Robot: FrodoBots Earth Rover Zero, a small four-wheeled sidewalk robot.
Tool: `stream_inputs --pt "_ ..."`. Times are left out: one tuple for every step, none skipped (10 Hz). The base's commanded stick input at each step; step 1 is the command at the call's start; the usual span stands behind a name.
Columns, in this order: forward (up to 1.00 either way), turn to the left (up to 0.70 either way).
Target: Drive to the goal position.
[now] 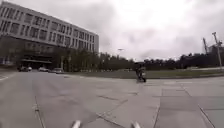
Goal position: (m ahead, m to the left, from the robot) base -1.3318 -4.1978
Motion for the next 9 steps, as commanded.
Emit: stream_inputs --pt "0.70 -0.35" --pt "0.70 -0.35" --pt "0.70 -0.34" --pt "0.70 -0.34" --pt "0.70 -0.34" --pt "0.70 -0.34" --pt "0.70 -0.34" --pt "0.70 -0.34" --pt "0.70 -0.34"
